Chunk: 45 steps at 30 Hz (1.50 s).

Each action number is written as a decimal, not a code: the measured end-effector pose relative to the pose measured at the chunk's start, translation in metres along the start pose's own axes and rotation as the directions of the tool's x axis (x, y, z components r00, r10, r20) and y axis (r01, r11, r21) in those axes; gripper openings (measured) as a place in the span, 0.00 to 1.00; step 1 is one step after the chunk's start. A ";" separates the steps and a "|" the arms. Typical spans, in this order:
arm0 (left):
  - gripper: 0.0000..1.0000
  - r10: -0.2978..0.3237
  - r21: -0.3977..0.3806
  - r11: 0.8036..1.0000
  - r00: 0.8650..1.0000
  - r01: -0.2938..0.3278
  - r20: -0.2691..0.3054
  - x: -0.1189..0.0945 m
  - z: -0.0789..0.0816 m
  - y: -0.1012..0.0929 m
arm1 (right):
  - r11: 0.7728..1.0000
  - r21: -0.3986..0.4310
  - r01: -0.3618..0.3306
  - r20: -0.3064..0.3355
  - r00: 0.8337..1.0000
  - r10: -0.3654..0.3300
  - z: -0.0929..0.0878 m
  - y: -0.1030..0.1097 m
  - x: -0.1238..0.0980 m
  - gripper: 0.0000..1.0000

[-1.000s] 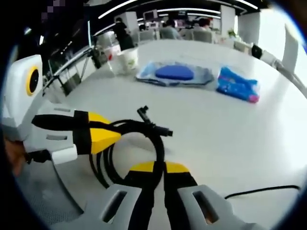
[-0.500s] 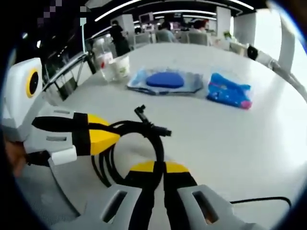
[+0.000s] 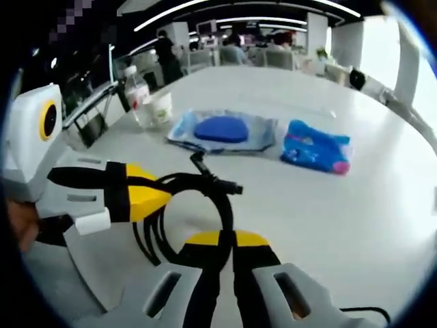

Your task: Arrange the tabletop items into an orderly group along one side of the table until the central work area is clear of visible clutter.

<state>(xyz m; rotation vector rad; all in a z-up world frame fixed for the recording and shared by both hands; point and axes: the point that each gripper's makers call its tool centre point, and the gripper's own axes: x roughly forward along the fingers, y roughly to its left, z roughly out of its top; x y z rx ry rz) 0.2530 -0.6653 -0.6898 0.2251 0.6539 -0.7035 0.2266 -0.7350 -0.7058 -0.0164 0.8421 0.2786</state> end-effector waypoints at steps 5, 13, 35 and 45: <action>0.05 -0.006 0.012 1.000 1.000 0.006 0.001 0.009 0.007 -0.002 | 1.000 0.016 0.009 -0.002 1.000 -0.009 0.004 -0.011 0.002 0.01; 0.05 -0.027 0.044 0.999 1.000 0.027 -0.009 0.028 0.017 -0.004 | 0.999 0.043 0.016 -0.010 1.000 -0.015 0.009 -0.026 0.006 0.01; 0.05 -0.044 0.061 0.997 0.998 0.047 -0.045 0.054 0.025 -0.004 | 0.998 0.052 0.027 -0.051 0.998 -0.024 0.019 -0.049 0.020 0.01; 0.05 -0.047 0.048 0.998 0.996 0.050 -0.070 0.061 0.021 -0.001 | 0.999 0.033 0.009 -0.087 0.996 -0.006 0.021 -0.055 0.032 0.01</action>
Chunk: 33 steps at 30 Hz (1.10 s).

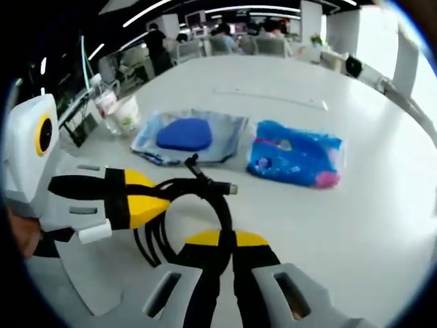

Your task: Arrange the tabletop items into an orderly group along one side of the table until the central work area is clear of visible clutter.

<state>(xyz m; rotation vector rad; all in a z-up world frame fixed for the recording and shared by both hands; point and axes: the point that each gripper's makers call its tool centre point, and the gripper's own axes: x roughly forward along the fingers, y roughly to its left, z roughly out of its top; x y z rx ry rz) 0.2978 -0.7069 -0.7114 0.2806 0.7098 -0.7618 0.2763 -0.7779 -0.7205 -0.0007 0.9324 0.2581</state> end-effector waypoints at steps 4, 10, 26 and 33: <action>0.05 -0.003 -0.013 1.000 1.000 0.003 -0.011 0.002 -0.001 0.002 | 1.000 -0.009 -0.005 -0.021 1.000 0.004 0.001 -0.001 0.005 0.01; 0.06 -0.012 -0.029 1.000 1.000 0.011 -0.027 0.009 -0.005 0.004 | 1.000 -0.009 -0.016 -0.040 0.999 0.016 0.001 -0.004 0.011 0.01; 0.06 -0.020 -0.056 0.998 0.998 0.016 -0.058 0.019 -0.011 0.006 | 1.000 -0.013 -0.023 -0.077 0.997 0.022 -0.001 -0.007 0.021 0.01; 0.06 -0.019 -0.067 0.998 0.998 0.015 -0.058 0.020 -0.012 0.006 | 1.000 -0.012 -0.026 -0.082 0.996 0.025 -0.002 -0.008 0.022 0.01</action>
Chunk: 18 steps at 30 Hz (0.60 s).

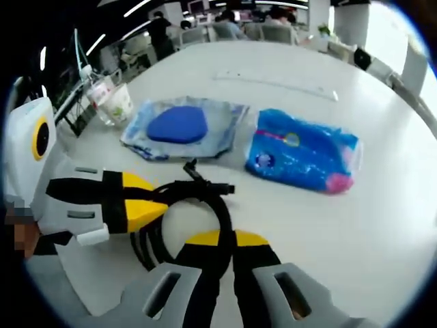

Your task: Arrange the tabletop items into an orderly group along one side of the table until the central work area is clear of visible clutter.

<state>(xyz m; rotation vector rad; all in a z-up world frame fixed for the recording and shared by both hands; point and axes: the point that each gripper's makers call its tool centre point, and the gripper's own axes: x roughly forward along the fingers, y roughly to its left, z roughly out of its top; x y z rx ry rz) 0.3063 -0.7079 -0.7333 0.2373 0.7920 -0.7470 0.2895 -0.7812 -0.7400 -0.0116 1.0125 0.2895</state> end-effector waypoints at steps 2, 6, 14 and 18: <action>0.06 -0.002 -0.010 1.000 1.000 0.002 -0.002 0.001 -0.001 0.000 | 1.000 0.002 -0.001 -0.001 1.000 0.001 0.000 0.000 0.000 0.01; 0.06 -0.003 -0.012 1.000 1.000 0.003 -0.004 0.000 -0.002 -0.003 | 1.000 0.001 0.002 -0.006 1.000 -0.002 -0.002 0.000 -0.001 0.01; 0.07 -0.007 -0.014 1.000 1.000 0.007 -0.006 0.000 -0.005 -0.006 | 1.000 -0.002 0.003 -0.007 1.000 -0.003 -0.006 -0.001 -0.002 0.02; 0.07 -0.001 -0.012 1.000 1.000 0.001 -0.004 -0.001 -0.005 -0.006 | 1.000 0.000 0.011 -0.003 1.000 -0.011 -0.007 -0.001 -0.002 0.03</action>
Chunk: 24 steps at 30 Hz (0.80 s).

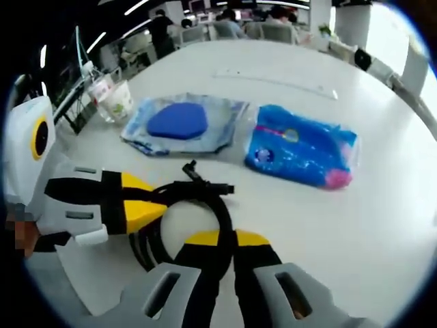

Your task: Arrange the tabletop items into an orderly group along one side of the table until the central work area is clear of visible clutter.

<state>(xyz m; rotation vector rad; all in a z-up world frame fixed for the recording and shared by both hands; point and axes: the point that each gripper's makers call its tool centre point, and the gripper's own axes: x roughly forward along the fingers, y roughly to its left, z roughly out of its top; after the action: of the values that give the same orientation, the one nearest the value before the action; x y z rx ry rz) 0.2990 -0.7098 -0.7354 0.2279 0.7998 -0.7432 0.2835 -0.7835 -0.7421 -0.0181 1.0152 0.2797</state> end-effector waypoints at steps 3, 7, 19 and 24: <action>0.07 0.000 -0.012 1.000 1.000 0.000 0.006 0.001 0.000 0.000 | 1.000 0.003 0.008 0.008 1.000 -0.008 0.000 0.000 0.000 0.03; 0.08 0.001 0.010 1.000 1.000 -0.001 0.003 0.002 0.000 0.001 | 1.000 0.018 0.003 0.014 1.000 -0.003 -0.001 -0.001 0.001 0.03; 0.11 0.016 0.009 1.000 1.000 -0.016 0.000 0.002 -0.001 0.000 | 0.999 0.046 0.012 0.052 0.999 -0.015 -0.001 -0.003 0.000 0.09; 0.11 0.014 0.004 1.000 1.000 -0.014 0.001 0.002 -0.002 -0.001 | 0.999 0.036 0.011 0.057 0.998 -0.013 -0.003 -0.003 -0.002 0.13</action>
<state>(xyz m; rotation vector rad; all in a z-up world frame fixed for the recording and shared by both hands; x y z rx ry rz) 0.2979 -0.7104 -0.7383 0.2366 0.7949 -0.7319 0.2802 -0.7873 -0.7424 0.0161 0.9626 0.2495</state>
